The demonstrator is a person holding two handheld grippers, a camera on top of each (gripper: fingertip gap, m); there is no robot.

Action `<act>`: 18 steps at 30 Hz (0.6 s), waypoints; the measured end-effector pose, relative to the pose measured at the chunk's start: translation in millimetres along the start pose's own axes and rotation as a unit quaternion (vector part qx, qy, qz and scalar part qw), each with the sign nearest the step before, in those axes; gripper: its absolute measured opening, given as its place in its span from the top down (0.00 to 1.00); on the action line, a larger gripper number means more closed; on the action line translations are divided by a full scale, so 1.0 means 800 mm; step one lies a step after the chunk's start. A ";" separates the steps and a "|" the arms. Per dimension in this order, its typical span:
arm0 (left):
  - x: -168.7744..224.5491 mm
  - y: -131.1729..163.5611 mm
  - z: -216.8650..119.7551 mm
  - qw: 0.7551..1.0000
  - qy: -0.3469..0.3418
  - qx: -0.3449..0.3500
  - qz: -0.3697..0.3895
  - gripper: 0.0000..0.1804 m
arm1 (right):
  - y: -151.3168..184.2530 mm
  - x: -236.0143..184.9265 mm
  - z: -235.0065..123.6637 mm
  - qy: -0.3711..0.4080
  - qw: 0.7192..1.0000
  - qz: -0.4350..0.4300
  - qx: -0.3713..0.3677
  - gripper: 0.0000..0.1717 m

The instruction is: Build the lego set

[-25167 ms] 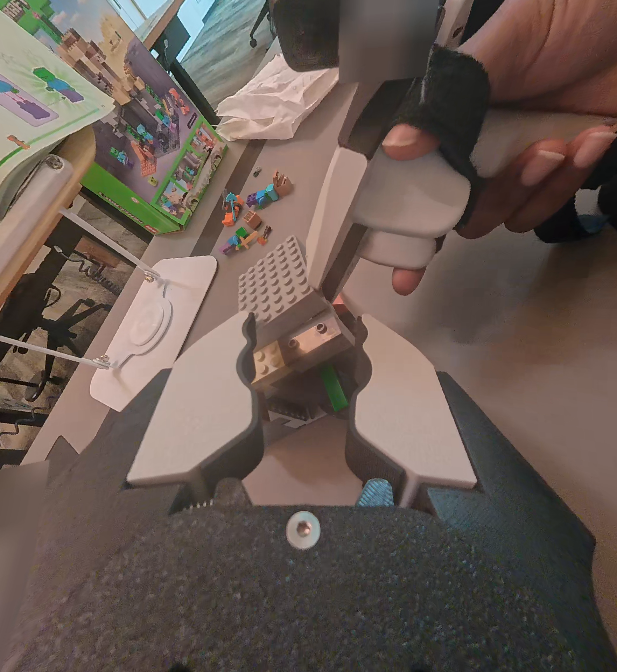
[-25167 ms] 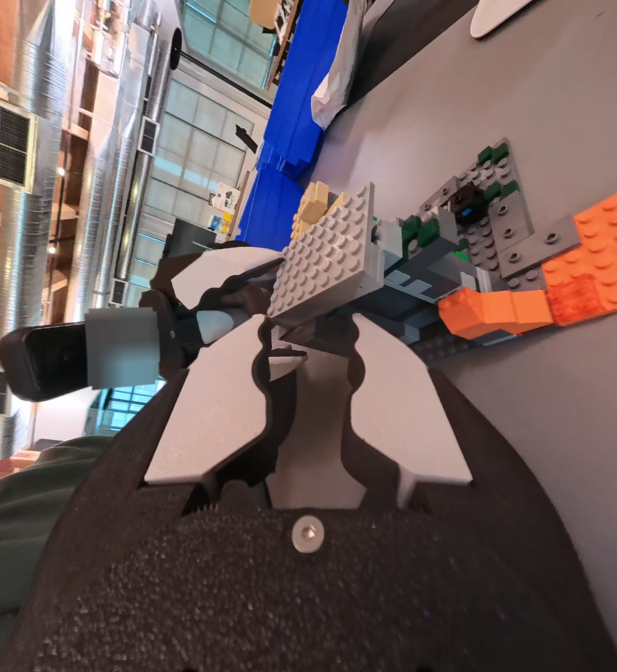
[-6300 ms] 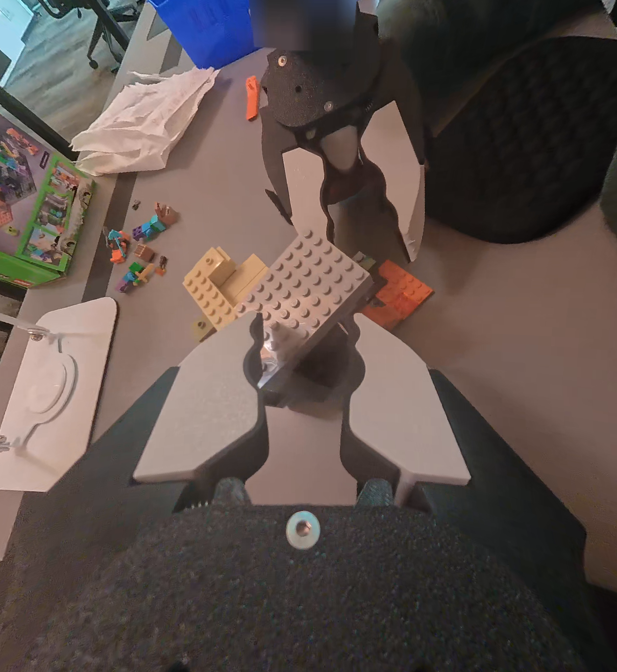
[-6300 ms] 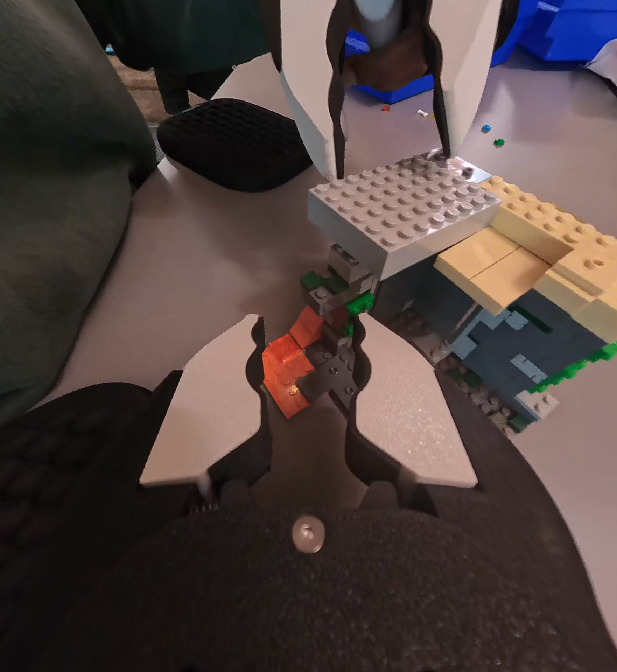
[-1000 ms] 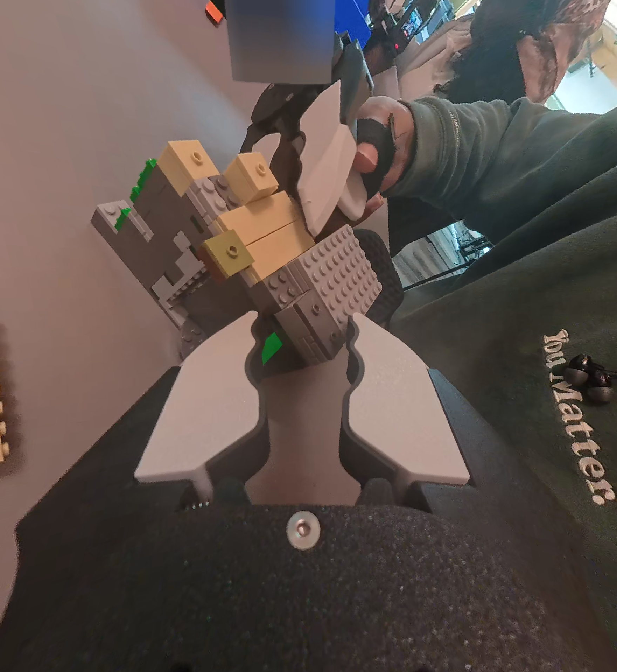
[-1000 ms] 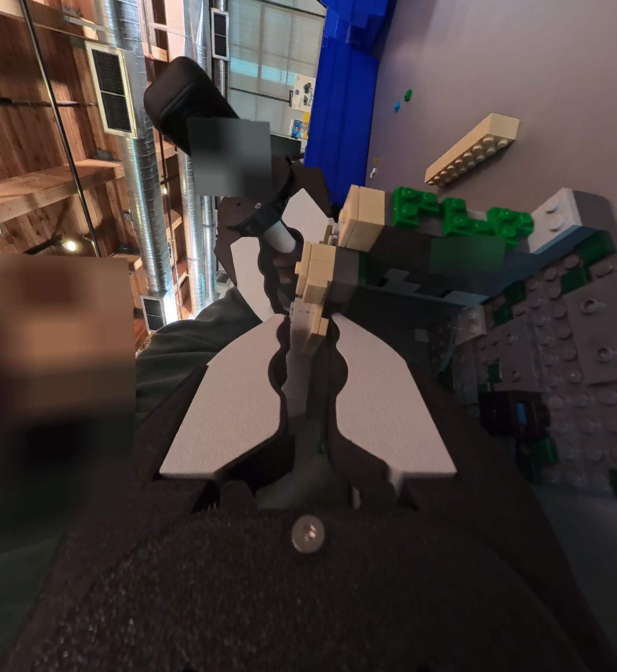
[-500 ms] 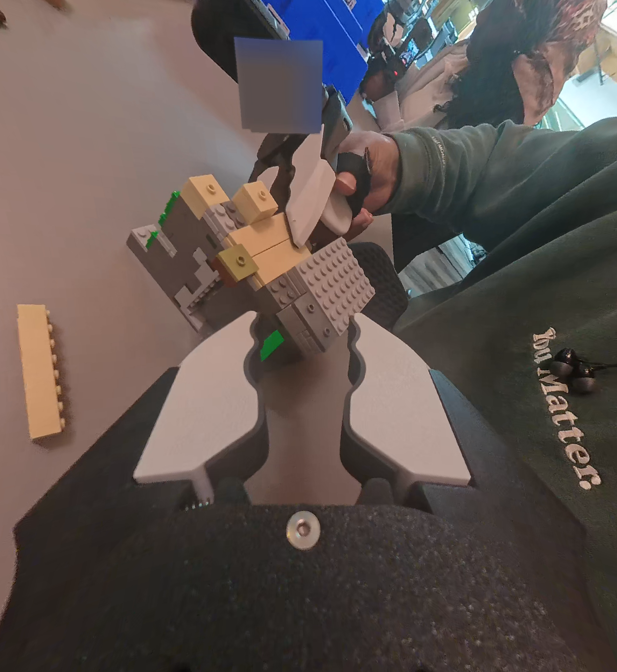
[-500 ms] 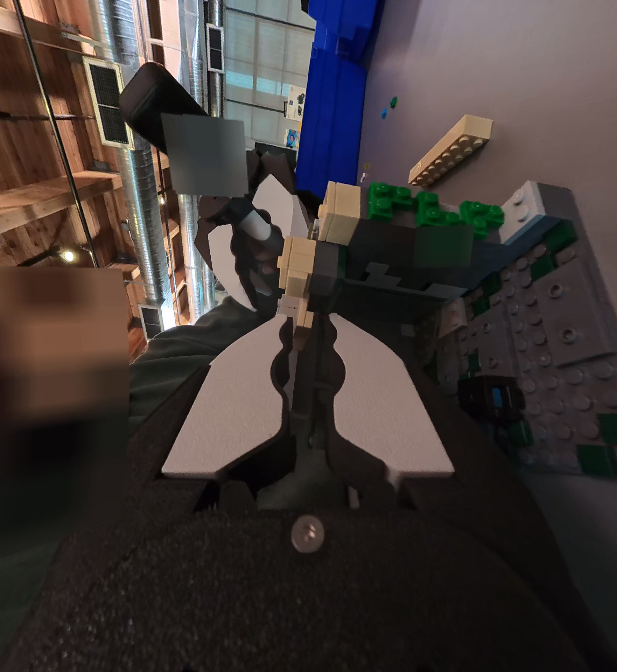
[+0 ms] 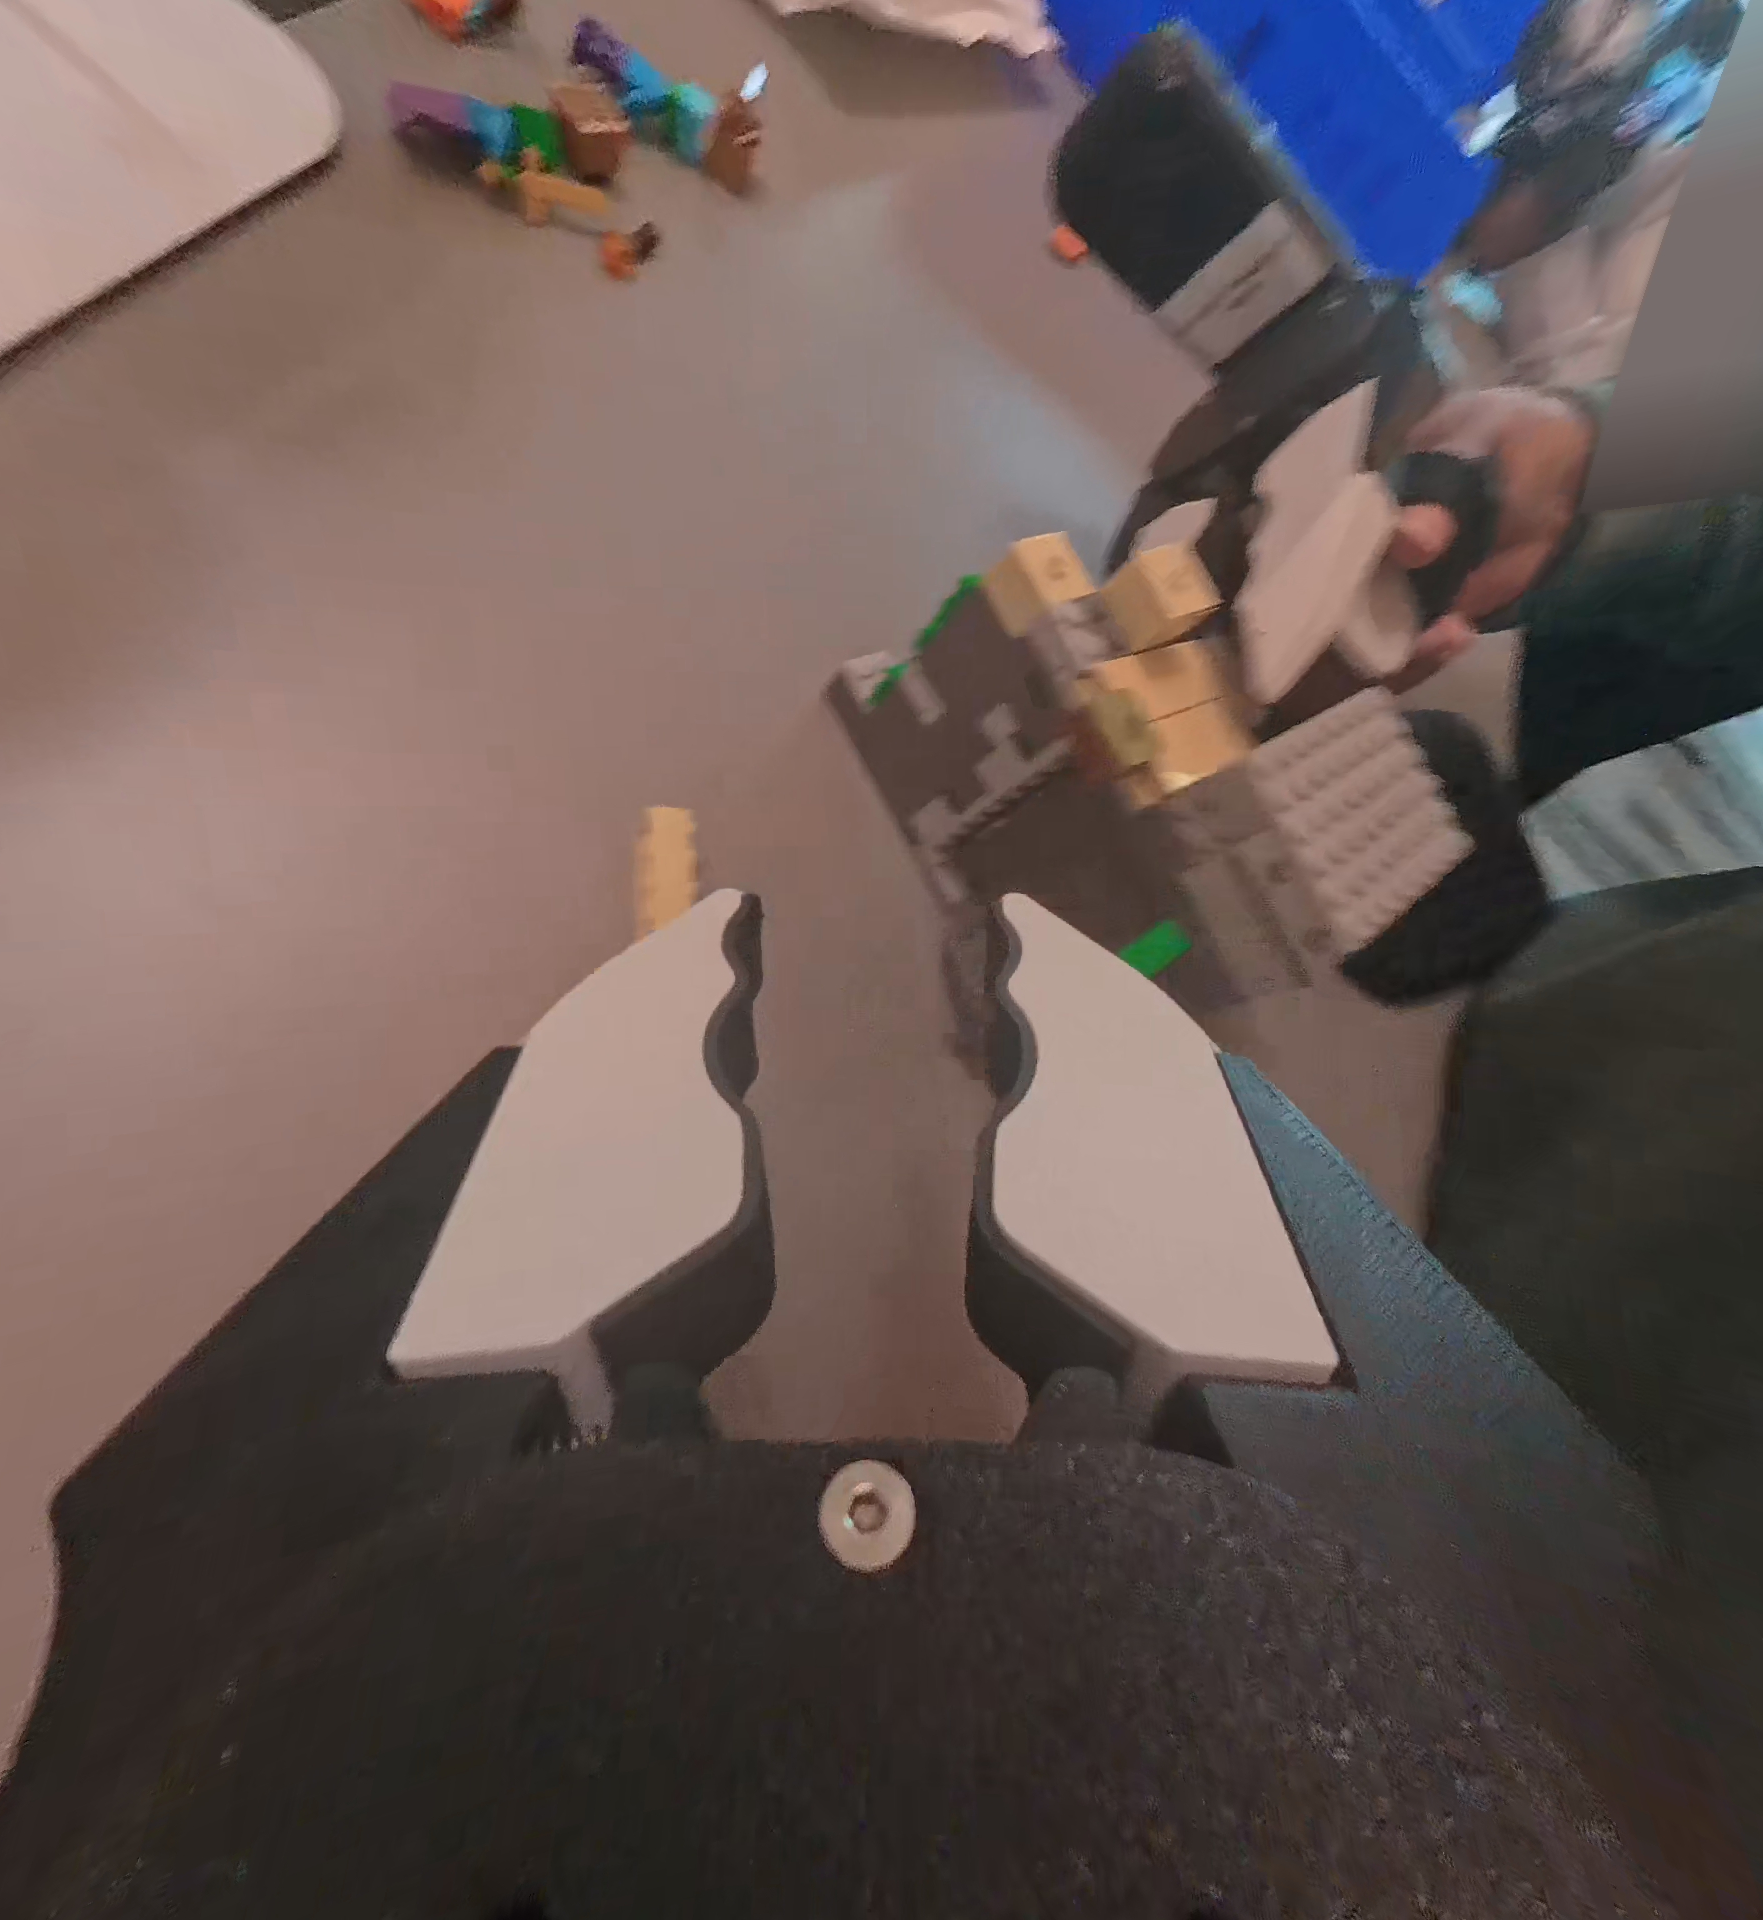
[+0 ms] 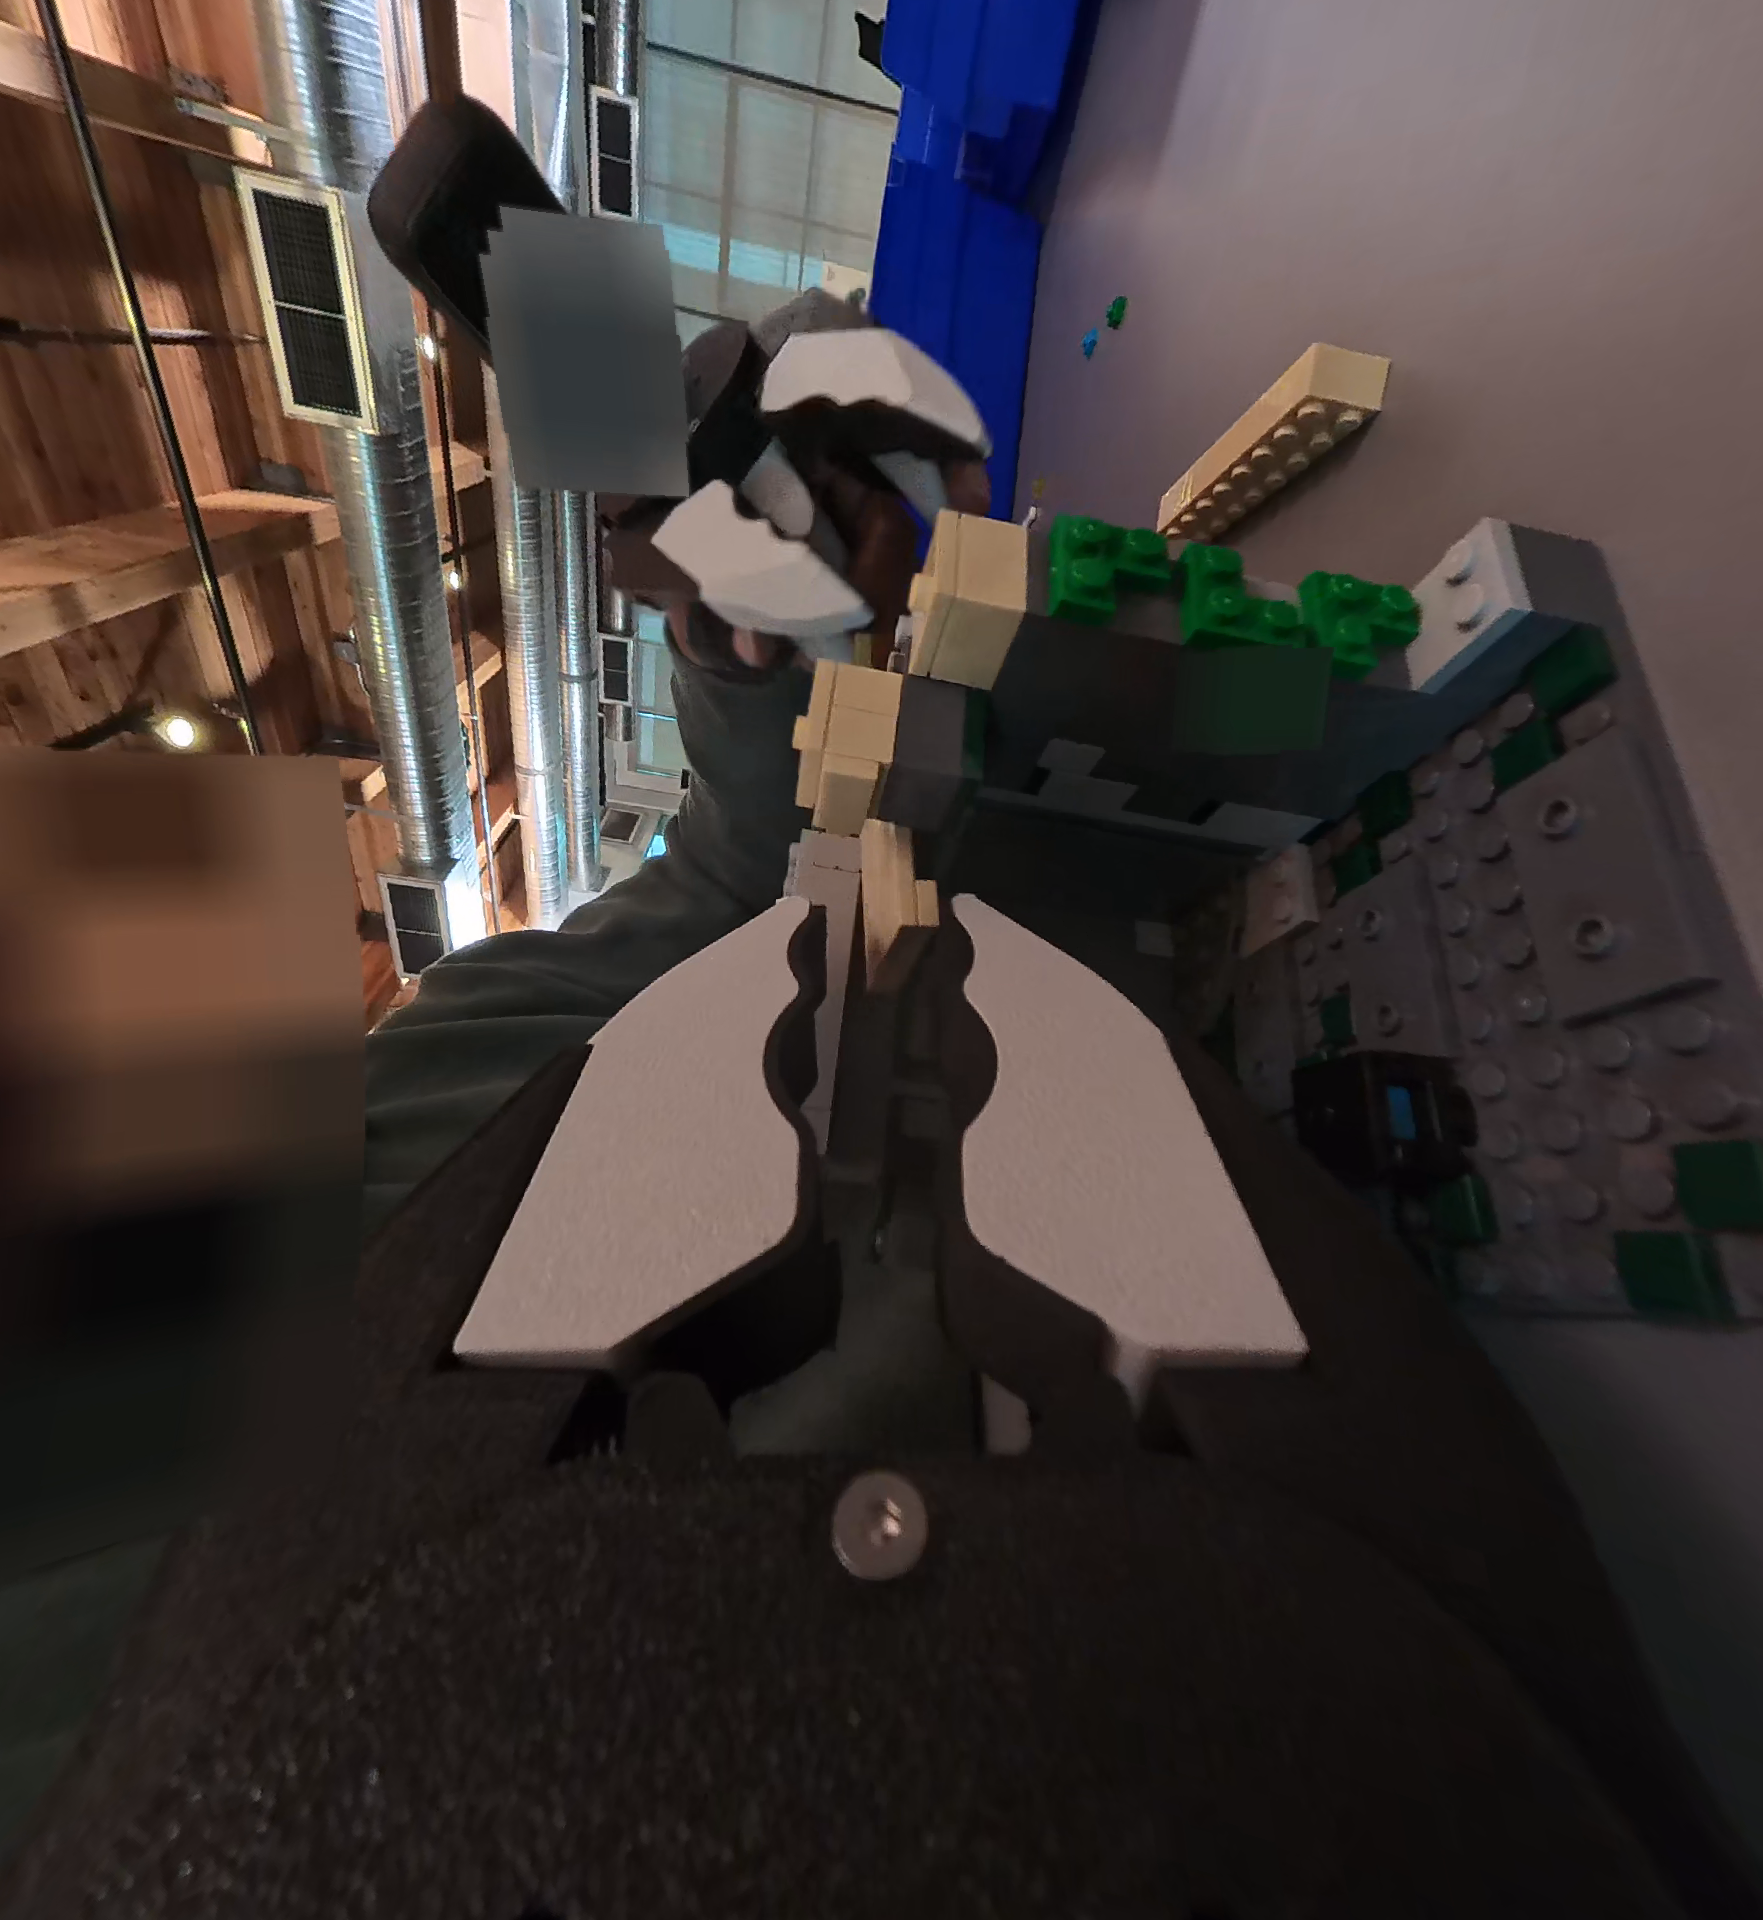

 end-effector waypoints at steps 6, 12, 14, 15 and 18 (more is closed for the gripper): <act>-0.043 0.027 0.028 0.992 -0.066 -0.093 0.057 0.76 | 0.002 0.000 -0.002 0.000 1.000 -0.006 0.006 0.88; -0.058 0.045 0.050 0.979 -0.089 -0.155 0.095 0.76 | 0.000 -0.007 -0.001 0.003 1.000 -0.021 0.008 0.91; -0.059 0.045 0.052 0.978 -0.094 -0.158 0.103 0.77 | 0.000 -0.007 -0.001 0.005 1.000 -0.022 0.009 0.92; -0.059 0.044 0.052 0.977 -0.096 -0.162 0.103 0.78 | -0.001 -0.007 -0.001 0.006 1.000 -0.022 0.009 0.92; -0.061 0.044 0.052 0.975 -0.102 -0.170 0.102 0.80 | 0.000 -0.007 0.000 0.007 1.000 -0.025 0.009 0.92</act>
Point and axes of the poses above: each gripper's, where its closed fingertips meet, z out along the fingers, y out of its underside, x = y × z across the jaws, the point moved 1 cm from there along -z, back along the fingers, and after that the axes turned 3 degrees about x, right-handed, at the moved point
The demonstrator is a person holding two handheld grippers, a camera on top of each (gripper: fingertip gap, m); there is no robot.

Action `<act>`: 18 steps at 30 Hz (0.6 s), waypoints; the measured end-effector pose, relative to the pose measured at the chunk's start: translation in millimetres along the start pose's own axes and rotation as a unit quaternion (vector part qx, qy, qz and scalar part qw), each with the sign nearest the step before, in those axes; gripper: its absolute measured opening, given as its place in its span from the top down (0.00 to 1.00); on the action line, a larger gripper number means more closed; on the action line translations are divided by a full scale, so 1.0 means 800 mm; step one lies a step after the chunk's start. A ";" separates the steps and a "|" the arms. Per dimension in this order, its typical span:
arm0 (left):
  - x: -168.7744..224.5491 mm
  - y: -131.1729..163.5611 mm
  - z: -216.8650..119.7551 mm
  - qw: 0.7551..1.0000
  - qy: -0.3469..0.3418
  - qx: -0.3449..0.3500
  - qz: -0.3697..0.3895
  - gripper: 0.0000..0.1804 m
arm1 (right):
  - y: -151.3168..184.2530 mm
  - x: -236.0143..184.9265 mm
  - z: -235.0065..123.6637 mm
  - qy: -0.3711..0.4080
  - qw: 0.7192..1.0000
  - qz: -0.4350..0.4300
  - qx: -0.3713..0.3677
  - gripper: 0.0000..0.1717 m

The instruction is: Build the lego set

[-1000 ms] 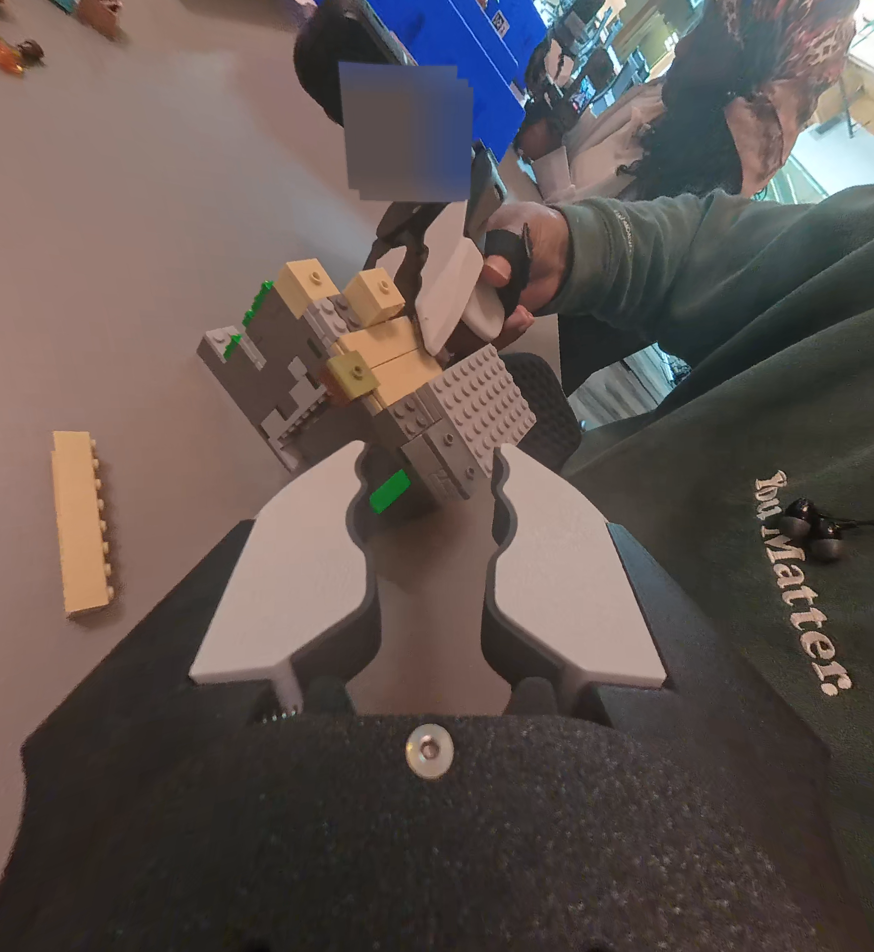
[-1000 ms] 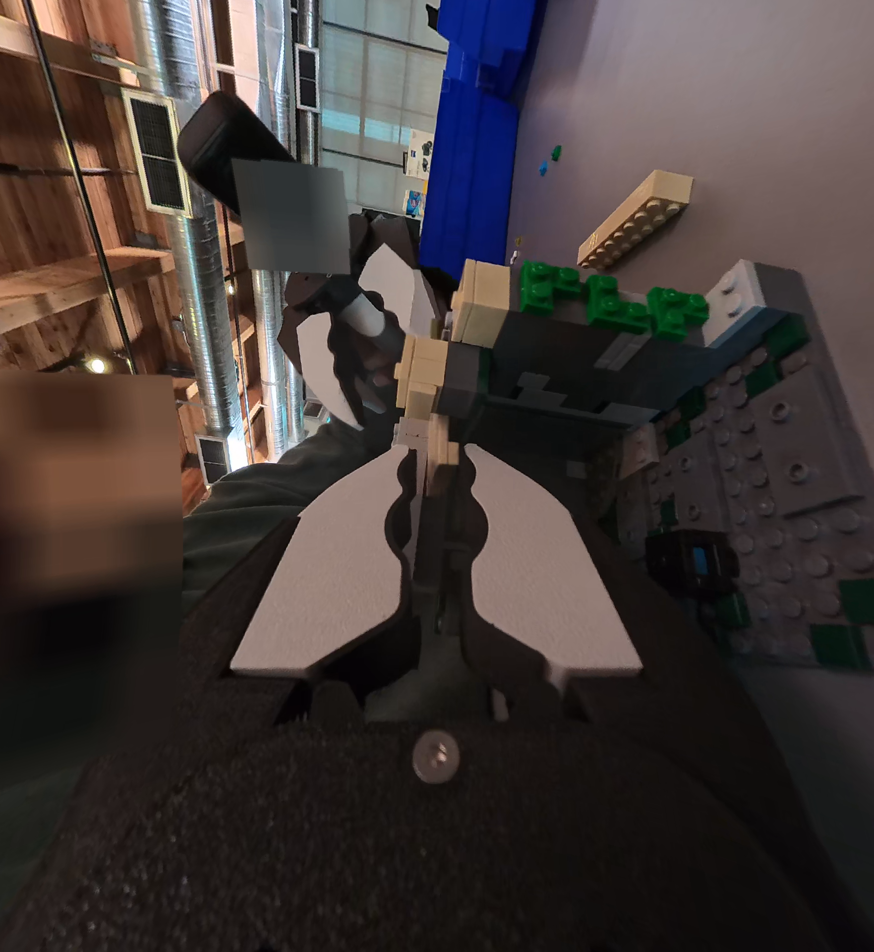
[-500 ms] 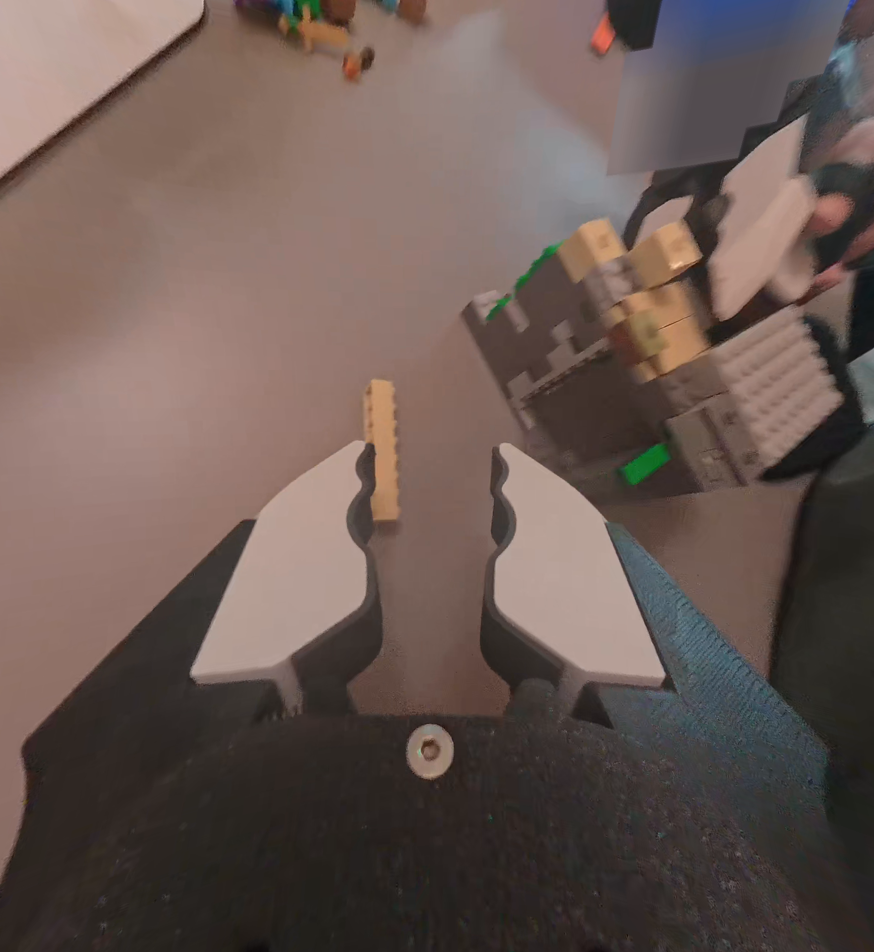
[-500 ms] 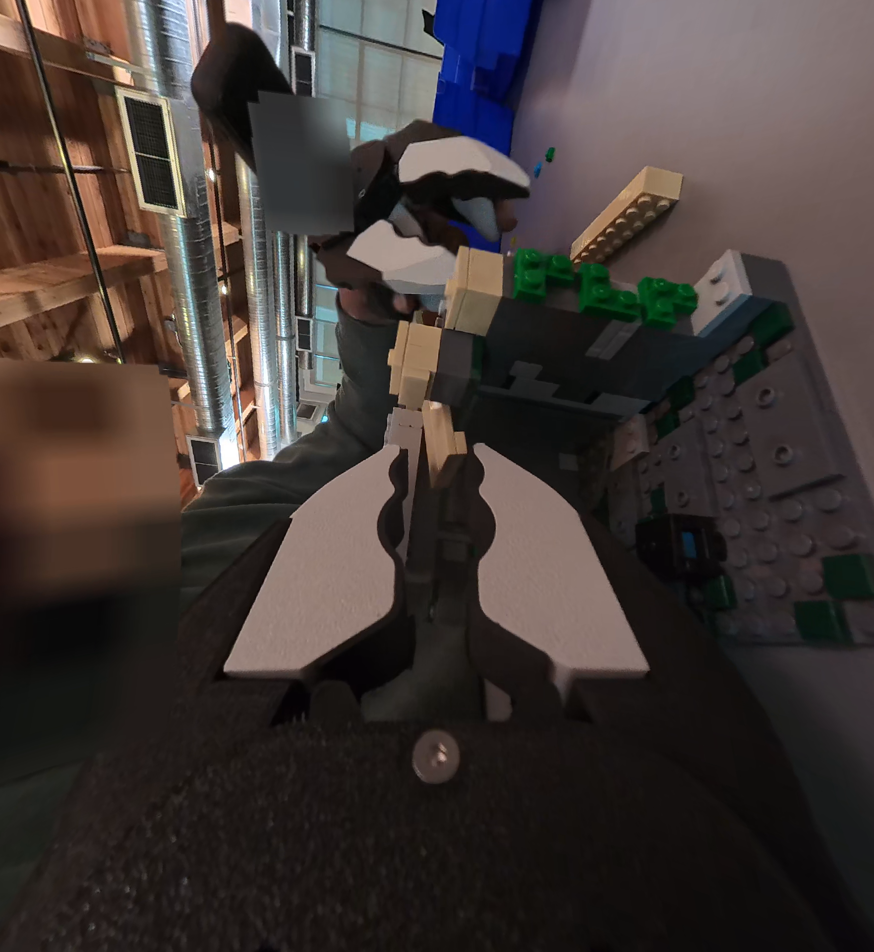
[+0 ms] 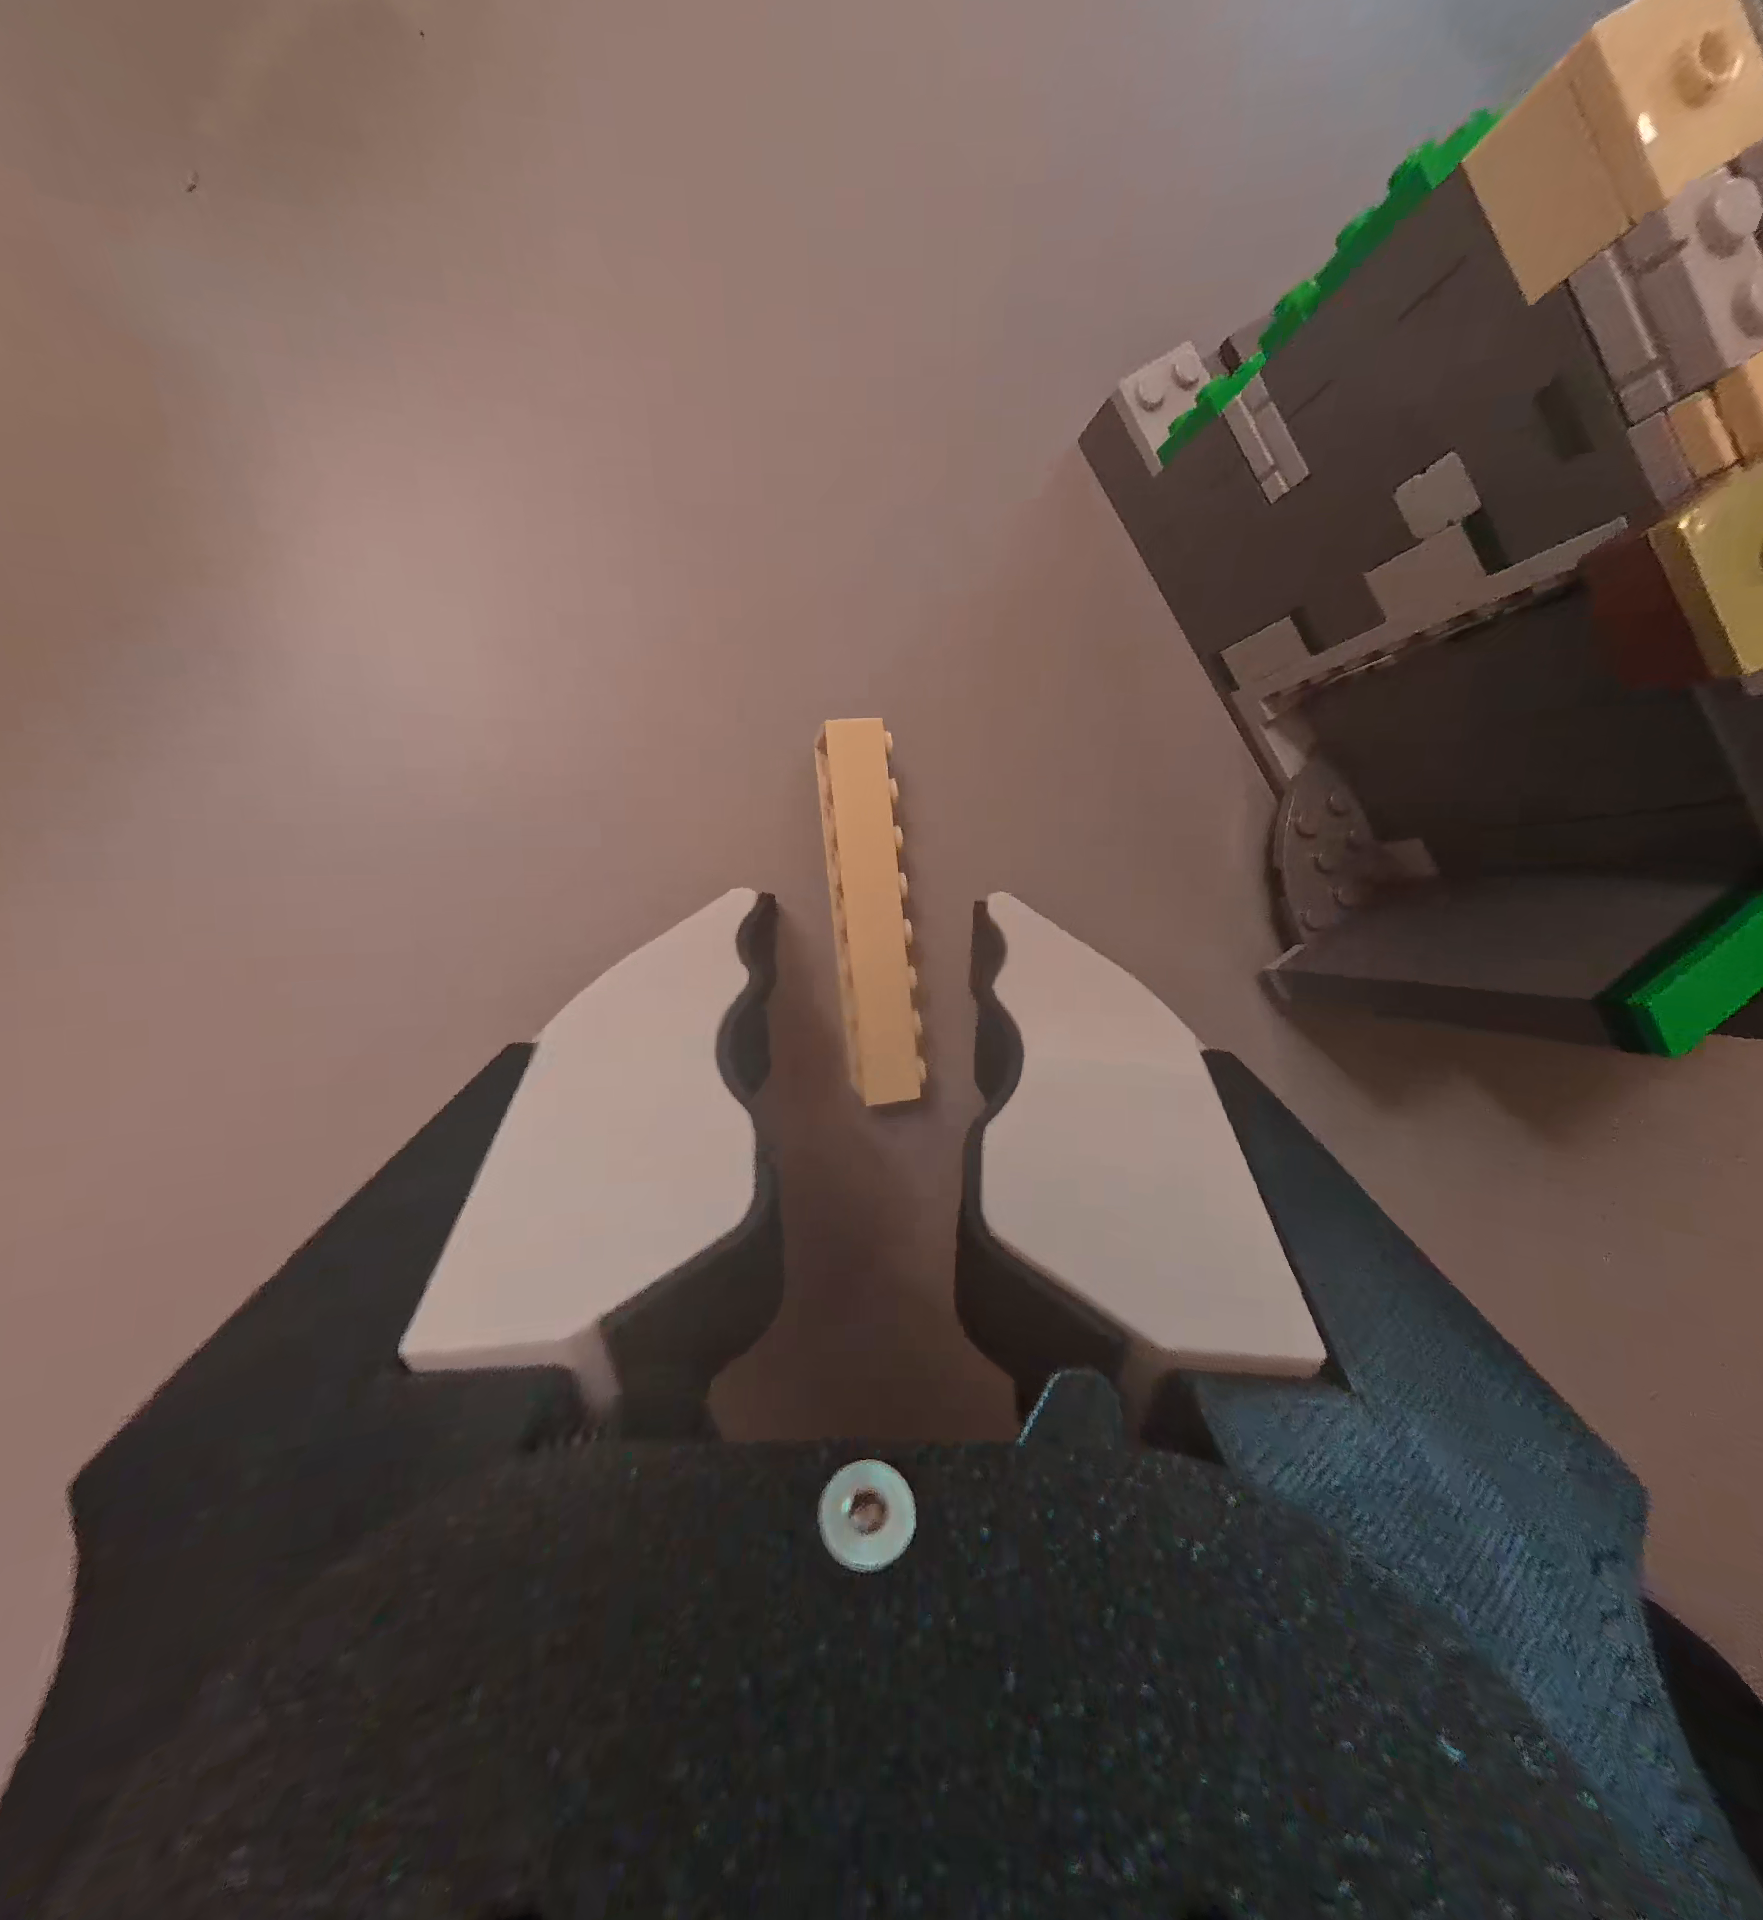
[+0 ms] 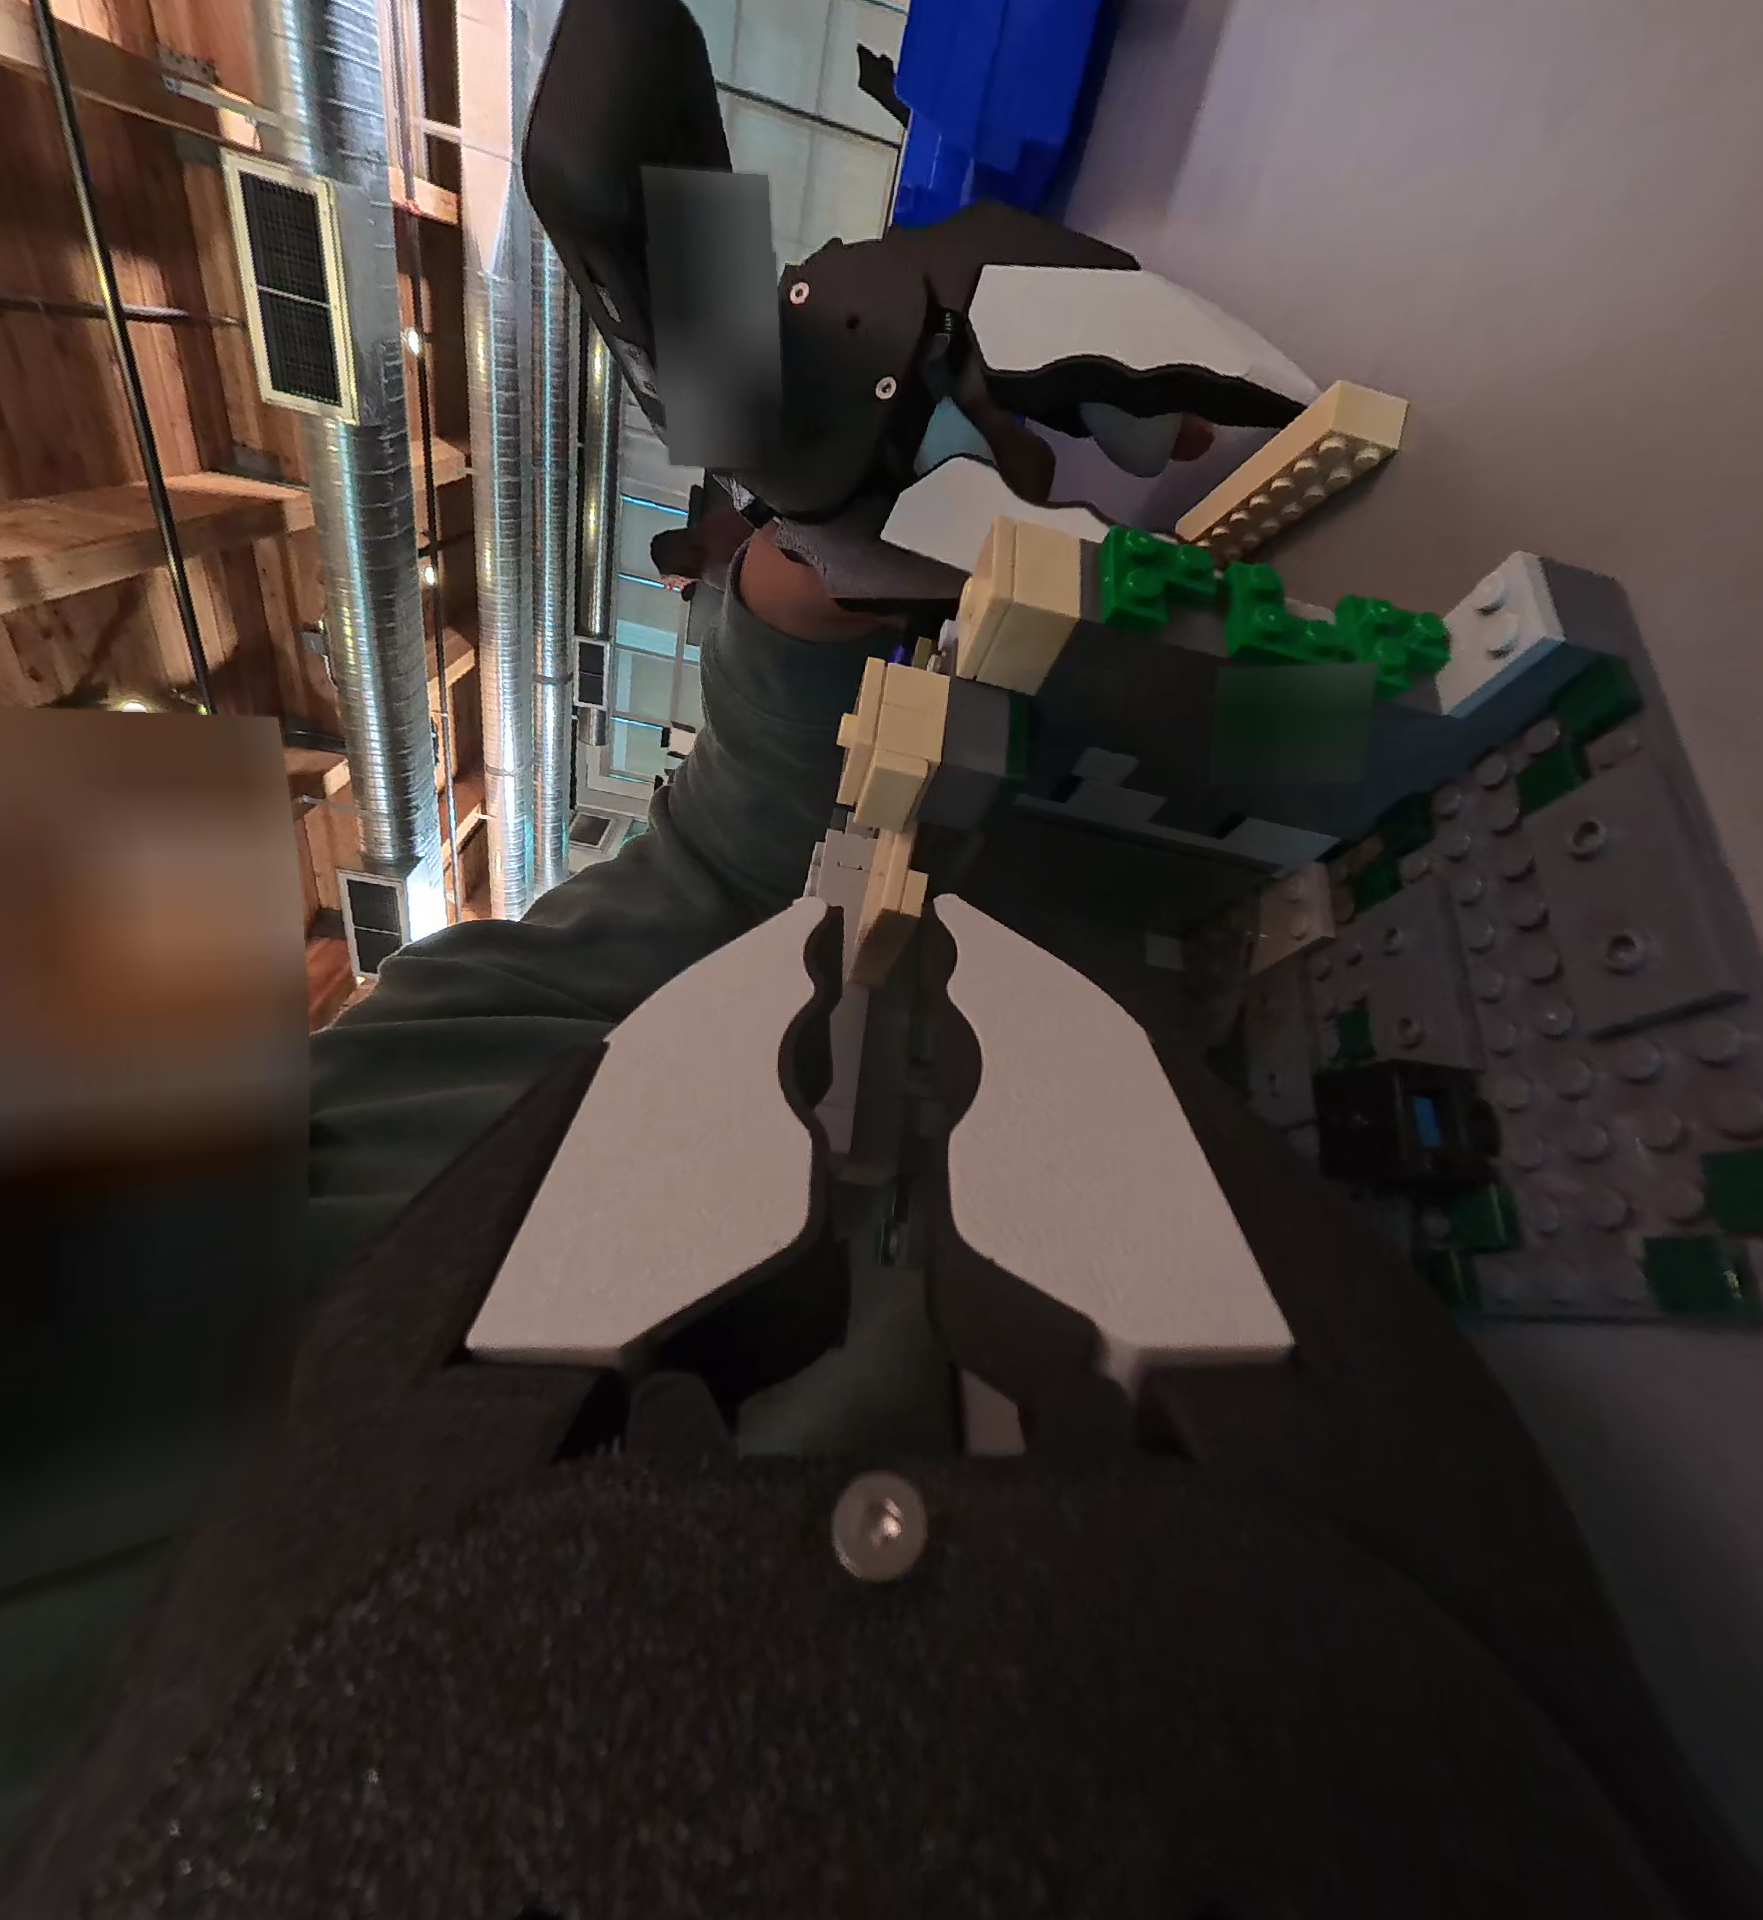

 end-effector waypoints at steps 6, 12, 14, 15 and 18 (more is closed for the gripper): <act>-0.005 0.003 -0.001 1.000 0.008 0.002 -0.011 0.94 | 0.000 0.002 0.000 0.003 1.000 -0.004 0.004 0.92; 0.013 -0.033 -0.032 0.989 0.072 0.105 -0.076 0.94 | -0.002 0.002 0.000 0.007 1.000 -0.011 0.007 0.92; 0.031 -0.057 -0.056 0.974 0.120 0.155 -0.116 0.94 | -0.002 0.002 0.000 0.009 1.000 -0.014 0.007 0.92; 0.044 -0.071 -0.069 0.961 0.154 0.180 -0.140 0.94 | -0.002 0.002 0.000 0.009 1.000 -0.015 0.008 0.93; 0.080 -0.101 -0.094 0.925 0.233 0.226 -0.199 0.94 | -0.002 0.001 0.001 0.008 1.000 -0.020 0.011 0.93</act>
Point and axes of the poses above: each gripper's, where its closed fingertips meet, z out along the fingers, y out of its underside, x = y × z across the jaws, the point moved 1 cm from there along -z, back along the fingers, and after that the axes turned 3 degrees about x, right-handed, at the moved point
